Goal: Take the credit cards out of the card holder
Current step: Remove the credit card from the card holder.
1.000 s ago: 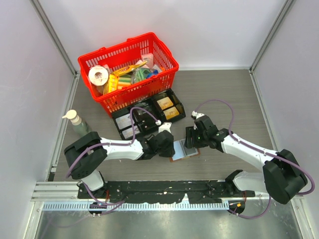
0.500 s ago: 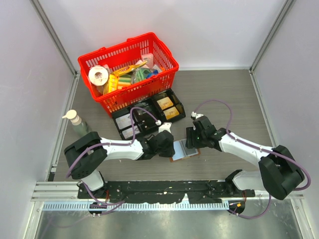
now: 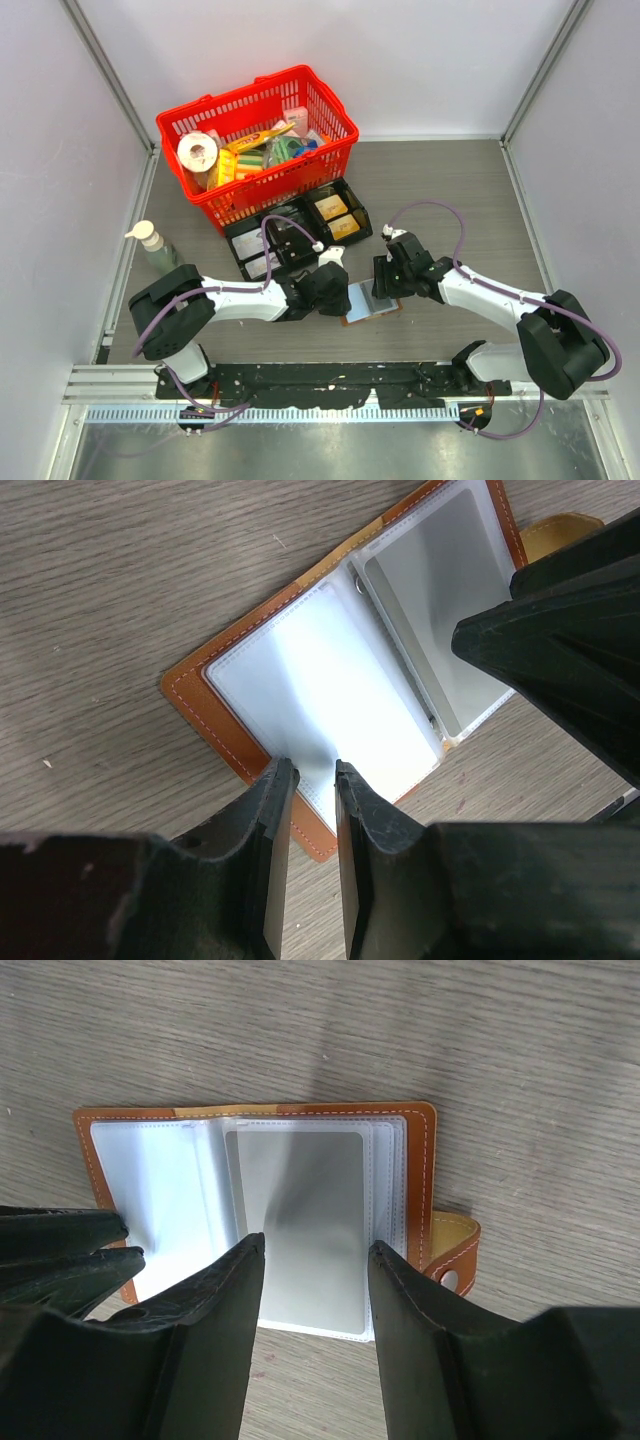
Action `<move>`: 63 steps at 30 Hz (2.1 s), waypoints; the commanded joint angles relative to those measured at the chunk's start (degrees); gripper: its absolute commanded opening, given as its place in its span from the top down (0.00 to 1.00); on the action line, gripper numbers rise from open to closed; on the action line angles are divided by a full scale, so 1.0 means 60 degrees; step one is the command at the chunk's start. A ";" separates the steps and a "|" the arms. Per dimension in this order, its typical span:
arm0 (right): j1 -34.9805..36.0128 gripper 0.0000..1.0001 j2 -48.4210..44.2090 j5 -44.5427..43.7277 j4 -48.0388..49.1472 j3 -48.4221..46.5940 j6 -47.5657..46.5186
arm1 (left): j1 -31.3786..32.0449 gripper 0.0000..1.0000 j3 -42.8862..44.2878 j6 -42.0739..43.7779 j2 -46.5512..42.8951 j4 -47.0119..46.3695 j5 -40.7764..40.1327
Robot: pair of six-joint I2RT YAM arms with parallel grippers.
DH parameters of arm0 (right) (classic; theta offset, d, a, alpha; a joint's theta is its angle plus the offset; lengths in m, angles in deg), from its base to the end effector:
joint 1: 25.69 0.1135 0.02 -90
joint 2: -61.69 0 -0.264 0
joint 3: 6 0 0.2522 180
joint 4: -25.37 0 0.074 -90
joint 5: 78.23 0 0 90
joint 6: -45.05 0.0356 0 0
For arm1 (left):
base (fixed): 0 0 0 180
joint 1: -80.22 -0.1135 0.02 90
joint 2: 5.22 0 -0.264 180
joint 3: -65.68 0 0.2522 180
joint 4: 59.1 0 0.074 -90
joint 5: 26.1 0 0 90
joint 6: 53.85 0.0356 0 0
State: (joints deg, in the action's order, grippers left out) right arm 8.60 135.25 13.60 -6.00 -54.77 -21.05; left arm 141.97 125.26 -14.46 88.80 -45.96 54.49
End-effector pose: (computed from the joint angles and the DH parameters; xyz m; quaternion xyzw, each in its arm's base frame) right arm 0.1937 0.1335 0.1699 -0.0912 0.9522 0.1549 0.2469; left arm 0.1566 -0.2792 0.1537 0.0606 0.9276 -0.2570 0.2642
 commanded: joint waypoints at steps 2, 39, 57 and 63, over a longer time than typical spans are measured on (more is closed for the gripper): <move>0.0043 0.49 -0.0014 -0.0201 0.0195 -0.0026 -0.0058 | 0.0034 0.73 -0.0093 -0.0046 0.0107 -0.0174 0.0118; 0.0174 0.83 -0.0805 0.2772 0.0839 -0.0362 0.0352 | 0.0049 0.75 -0.0210 -0.0193 0.0078 -0.0438 0.0191; 0.0278 0.43 -0.0657 0.2698 0.0839 -0.0567 0.0441 | 0.0049 0.68 -0.1910 -0.1248 -0.2515 -0.1156 -0.1391; 0.0102 0.29 -0.0848 0.2919 0.1732 -0.0656 0.0265 | 0.0034 0.67 -0.1266 -0.0911 -0.2253 -0.1521 -0.0440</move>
State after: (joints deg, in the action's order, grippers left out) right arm 9.69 132.52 31.87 -0.30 -56.08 -18.10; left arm 142.00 114.20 -20.71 74.66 -51.58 49.55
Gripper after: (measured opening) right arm 0.683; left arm 0.324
